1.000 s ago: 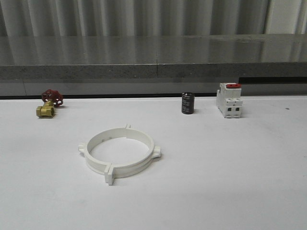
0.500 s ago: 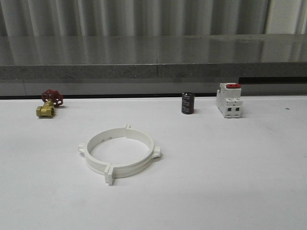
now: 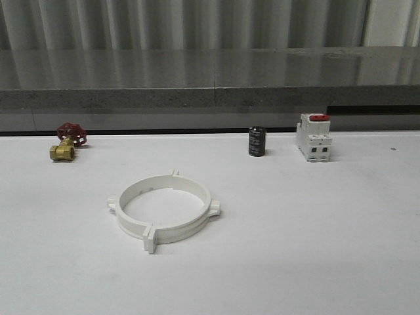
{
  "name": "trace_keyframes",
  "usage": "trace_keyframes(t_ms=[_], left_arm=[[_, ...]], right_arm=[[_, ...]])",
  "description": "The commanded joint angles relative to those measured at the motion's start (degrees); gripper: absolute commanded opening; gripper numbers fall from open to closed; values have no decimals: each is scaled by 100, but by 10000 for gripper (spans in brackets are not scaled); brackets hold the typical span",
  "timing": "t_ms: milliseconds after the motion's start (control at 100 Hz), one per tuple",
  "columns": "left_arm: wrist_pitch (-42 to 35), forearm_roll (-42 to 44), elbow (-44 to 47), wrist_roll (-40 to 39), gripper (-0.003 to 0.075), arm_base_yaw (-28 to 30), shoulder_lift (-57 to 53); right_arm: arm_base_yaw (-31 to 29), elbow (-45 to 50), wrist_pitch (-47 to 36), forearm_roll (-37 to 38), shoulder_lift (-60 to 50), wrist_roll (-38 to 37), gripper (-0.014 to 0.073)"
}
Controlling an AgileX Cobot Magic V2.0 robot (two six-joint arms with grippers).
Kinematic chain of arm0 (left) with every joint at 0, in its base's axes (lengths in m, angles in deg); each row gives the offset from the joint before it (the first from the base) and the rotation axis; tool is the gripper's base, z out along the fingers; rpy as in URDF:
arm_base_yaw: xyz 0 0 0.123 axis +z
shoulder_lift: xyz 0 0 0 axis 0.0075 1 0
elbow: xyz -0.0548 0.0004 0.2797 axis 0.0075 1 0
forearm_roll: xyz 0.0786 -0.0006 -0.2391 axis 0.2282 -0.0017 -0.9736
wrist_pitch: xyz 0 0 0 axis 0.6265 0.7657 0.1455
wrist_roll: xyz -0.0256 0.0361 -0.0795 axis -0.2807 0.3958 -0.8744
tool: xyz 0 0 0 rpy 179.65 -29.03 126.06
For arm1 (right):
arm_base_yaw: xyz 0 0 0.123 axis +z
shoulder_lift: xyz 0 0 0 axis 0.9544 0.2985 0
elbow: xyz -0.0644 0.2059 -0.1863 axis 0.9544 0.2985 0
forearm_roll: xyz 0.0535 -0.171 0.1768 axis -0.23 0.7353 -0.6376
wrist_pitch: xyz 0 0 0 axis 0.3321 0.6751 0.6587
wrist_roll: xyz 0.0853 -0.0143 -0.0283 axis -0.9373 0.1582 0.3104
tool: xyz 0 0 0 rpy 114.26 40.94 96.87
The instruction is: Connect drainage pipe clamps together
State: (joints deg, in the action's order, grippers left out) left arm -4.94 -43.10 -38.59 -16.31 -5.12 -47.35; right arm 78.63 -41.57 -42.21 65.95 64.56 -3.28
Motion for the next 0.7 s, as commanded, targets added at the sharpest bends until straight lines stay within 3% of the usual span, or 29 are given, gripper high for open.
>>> trace_keyframes(t_ms=[0,100,240,530,690], left_arm=[[-454,-61,-139,-2,-21,14,41],[-454,-61,-139,-2,-21,14,41],[-454,-61,-139,-2,-21,14,41],[-443,-61,-139,-2,-21,14,41],[-444,-61,-139,-2,-21,14,41]], right_arm=[[-32,302,-1436,179,-194,60,-67],[-60,894,-2472,193,-566,60,-67],[-188,1654,-3310,84,-1086,60,-67],[-448,2726,-3854,-375,-1764,60,-67],[-441,2820,-4112,-400,-1764,60,-67]])
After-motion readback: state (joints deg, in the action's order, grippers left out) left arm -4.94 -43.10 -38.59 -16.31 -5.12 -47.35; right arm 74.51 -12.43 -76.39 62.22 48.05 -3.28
